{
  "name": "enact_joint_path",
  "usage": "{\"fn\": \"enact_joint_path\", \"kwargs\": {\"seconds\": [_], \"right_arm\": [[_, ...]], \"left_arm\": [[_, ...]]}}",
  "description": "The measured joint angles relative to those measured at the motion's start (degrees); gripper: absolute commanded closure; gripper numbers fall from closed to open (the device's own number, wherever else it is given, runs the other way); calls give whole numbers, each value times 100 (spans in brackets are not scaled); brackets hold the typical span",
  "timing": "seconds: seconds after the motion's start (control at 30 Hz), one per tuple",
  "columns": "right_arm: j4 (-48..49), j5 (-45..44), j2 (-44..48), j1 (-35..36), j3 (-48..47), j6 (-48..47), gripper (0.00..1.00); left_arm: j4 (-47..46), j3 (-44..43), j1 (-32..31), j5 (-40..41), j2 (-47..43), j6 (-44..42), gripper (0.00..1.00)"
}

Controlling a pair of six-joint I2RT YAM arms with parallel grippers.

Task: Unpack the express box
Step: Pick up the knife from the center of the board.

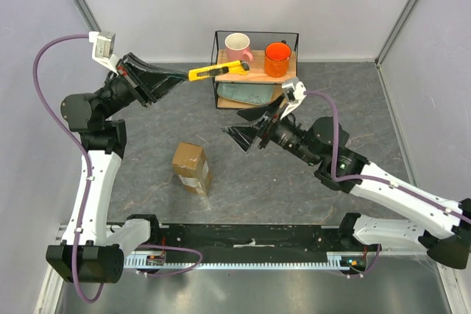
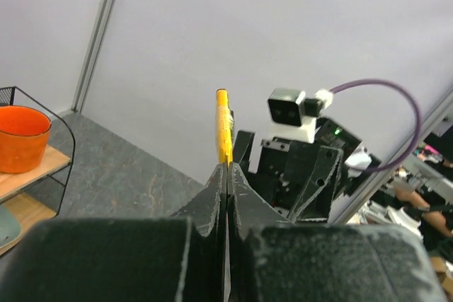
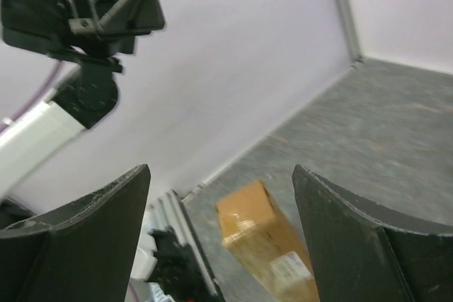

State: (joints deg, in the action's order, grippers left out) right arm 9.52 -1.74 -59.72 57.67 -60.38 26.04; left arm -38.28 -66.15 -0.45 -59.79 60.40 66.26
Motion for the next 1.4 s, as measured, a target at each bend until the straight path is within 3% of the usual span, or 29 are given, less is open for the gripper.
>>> {"fn": "enact_joint_path", "kwargs": {"seconds": [0.23, 0.43, 0.97, 1.4], "right_arm": [[2435, 1189, -778, -417, 345, 1093, 16], [3499, 1740, -1410, -538, -24, 1593, 20], [4124, 1998, -1858, -647, -634, 1902, 28], [4819, 2074, -2428, -813, -901, 2391, 42]], "left_arm": [[173, 17, 2, 302, -302, 212, 98], [129, 212, 0, 282, -568, 361, 98], [-28, 485, 0, 221, -651, 664, 98], [-131, 645, 0, 52, -710, 822, 98]]}}
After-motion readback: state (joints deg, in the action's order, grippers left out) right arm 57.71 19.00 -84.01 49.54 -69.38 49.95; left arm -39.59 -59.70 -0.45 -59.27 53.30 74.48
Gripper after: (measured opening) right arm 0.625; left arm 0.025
